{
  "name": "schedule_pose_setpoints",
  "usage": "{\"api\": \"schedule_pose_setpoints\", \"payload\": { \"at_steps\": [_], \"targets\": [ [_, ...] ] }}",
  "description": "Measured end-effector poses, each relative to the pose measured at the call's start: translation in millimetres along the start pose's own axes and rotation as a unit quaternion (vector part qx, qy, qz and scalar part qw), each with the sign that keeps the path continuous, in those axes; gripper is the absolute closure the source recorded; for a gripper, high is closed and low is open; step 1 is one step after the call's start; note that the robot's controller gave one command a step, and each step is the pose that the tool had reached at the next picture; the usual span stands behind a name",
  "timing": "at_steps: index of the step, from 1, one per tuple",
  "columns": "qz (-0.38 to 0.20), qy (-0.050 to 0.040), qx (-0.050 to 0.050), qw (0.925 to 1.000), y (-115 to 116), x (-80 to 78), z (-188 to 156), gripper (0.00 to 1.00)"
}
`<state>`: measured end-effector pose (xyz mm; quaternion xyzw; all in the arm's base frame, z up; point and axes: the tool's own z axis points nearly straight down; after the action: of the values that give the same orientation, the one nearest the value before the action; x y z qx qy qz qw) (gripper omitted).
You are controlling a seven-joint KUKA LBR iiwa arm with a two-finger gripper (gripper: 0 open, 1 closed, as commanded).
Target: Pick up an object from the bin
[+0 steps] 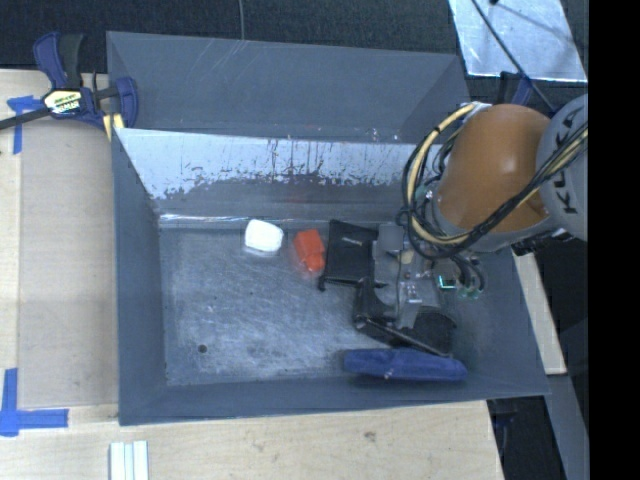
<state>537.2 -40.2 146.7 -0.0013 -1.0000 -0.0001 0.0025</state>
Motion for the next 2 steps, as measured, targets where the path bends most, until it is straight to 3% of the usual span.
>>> {"api": "schedule_pose_setpoints", "payload": {
  "at_steps": [1,2],
  "targets": [
    [0.057,-0.0052,0.000,0.9983,-52,14.5,62,0.00],
    [0.095,-0.0068,0.000,0.9954,-57,18.7,45,0.00]
  ]
}}
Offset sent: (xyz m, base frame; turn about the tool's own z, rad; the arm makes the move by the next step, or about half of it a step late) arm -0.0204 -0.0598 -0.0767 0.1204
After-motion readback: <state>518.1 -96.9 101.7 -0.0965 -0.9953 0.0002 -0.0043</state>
